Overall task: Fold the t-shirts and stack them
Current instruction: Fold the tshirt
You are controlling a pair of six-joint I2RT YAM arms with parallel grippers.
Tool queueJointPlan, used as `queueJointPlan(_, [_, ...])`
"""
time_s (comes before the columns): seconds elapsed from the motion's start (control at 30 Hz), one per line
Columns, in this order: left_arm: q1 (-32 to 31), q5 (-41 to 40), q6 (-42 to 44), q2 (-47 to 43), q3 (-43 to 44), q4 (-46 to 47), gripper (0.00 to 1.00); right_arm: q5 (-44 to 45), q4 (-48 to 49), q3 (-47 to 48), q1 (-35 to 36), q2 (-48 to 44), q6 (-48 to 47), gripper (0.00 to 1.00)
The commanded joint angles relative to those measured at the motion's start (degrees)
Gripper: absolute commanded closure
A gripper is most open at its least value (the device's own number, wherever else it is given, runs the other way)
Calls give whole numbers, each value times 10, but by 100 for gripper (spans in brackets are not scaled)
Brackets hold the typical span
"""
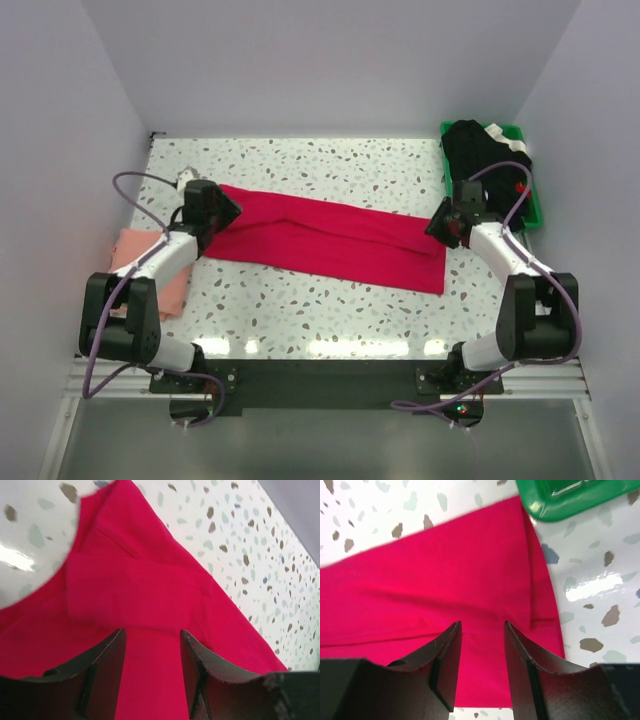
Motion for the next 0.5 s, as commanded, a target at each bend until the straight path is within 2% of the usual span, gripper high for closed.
queueJointPlan(0.0, [-69, -81, -29, 15, 34, -44, 48, -32, 44, -41, 9, -10, 28, 57])
queueJointPlan(0.07, [-77, -96, -57, 30, 32, -41, 47, -32, 53, -68, 8, -19, 37, 56])
queueJointPlan(0.23, [-79, -78, -54, 97, 62, -22, 38, -31, 53, -91, 8, -31, 58, 55])
queueJointPlan(0.37, [-78, -64, -45, 131, 81, 12, 36, -28, 53, -99, 6, -43, 64, 55])
queueJointPlan(0.47, [-78, -70, -47, 150, 101, -10, 36, -18, 52, -99, 3, -45, 64, 53])
